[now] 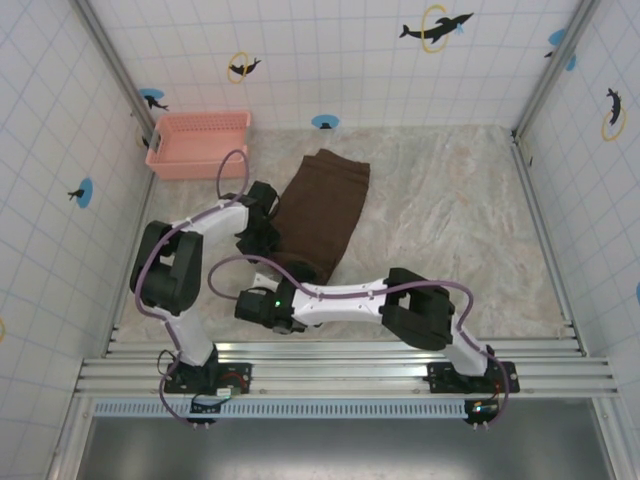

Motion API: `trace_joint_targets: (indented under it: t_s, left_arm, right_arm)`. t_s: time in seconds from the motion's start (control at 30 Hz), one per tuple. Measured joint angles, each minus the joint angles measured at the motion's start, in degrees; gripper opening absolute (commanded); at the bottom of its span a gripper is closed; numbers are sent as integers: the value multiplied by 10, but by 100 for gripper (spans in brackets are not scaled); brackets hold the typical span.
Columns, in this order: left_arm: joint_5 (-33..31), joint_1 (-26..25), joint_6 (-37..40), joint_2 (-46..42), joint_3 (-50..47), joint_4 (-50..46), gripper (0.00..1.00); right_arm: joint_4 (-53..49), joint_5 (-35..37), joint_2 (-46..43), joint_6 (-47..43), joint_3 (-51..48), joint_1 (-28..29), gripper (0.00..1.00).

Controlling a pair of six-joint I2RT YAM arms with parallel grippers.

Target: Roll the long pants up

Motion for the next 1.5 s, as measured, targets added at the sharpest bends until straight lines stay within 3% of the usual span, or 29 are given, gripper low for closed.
trace_joint_targets:
  t_s: [0.33, 0.73, 0.83, 0.9, 1.07, 1.1, 1.33, 1.37, 1.43, 1.5]
  left_arm:
    - [2, 0, 17, 56, 75, -54, 0]
    - [2, 0, 20, 61, 78, -58, 0]
    - [2, 0, 20, 61, 78, -58, 0]
    - [1, 0, 20, 61, 79, -58, 0]
    - [1, 1, 20, 61, 79, -59, 0]
    - [1, 2, 21, 61, 80, -59, 0]
    - [2, 5, 37, 61, 80, -59, 0]
    - [2, 5, 44, 59, 79, -57, 5]
    - [1, 8, 59, 47, 64, -39, 38]
    - [-6, 14, 73, 30, 39, -19, 60]
  right_arm:
    - [-35, 126, 103, 61, 63, 1, 99]
    - [-77, 170, 131, 122, 86, -36, 98]
    - [-82, 168, 135, 128, 86, -46, 78]
    - [-83, 165, 142, 128, 86, -50, 57]
    - [-76, 155, 161, 123, 90, -50, 14]
    - [-73, 154, 163, 123, 92, -49, 1]
    - [-57, 137, 165, 112, 93, -50, 0]
    - [-53, 133, 165, 110, 92, -51, 0]
    - [-39, 122, 164, 100, 88, -51, 0]
    - [-24, 118, 158, 89, 75, -51, 0]
